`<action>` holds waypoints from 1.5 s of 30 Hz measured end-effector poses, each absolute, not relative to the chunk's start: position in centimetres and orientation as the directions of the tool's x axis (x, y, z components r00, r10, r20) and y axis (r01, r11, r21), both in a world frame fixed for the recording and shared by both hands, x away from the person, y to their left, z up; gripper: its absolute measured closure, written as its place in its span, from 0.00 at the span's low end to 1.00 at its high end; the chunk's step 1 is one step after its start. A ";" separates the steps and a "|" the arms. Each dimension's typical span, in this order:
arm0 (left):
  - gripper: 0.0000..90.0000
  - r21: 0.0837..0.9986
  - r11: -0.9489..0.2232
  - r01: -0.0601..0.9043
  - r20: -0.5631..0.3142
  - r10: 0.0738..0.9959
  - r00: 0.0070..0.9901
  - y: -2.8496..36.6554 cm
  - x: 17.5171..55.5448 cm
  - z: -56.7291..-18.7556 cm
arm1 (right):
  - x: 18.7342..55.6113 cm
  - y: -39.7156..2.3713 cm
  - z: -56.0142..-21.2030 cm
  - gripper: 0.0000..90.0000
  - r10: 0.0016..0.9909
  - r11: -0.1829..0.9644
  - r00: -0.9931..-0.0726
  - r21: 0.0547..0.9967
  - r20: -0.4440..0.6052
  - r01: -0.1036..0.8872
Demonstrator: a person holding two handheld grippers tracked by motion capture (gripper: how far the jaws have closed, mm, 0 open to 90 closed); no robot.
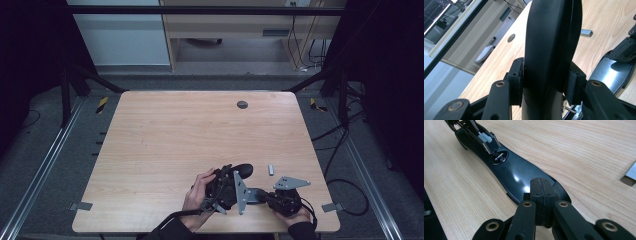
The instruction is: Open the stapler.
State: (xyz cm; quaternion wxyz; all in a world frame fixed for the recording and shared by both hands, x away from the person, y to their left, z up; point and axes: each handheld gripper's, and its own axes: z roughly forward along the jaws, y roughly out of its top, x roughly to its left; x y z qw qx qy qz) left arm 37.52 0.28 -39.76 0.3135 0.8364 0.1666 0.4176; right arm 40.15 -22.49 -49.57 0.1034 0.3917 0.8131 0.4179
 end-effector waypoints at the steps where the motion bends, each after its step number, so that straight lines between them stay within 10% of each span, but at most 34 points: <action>1: 0.63 0.666 -0.746 0.020 0.591 0.544 0.595 0.4 37.5 -39.7 | 40.1 -22.5 -49.6 1.00 0.724 0.344 -0.671 0.760 0.159 0.551; 45: 0.64 0.825 -0.558 0.092 0.420 0.713 0.561 6.3 37.6 -37.7 | 40.2 -22.5 -49.6 1.00 0.729 0.328 -0.662 0.761 0.174 0.560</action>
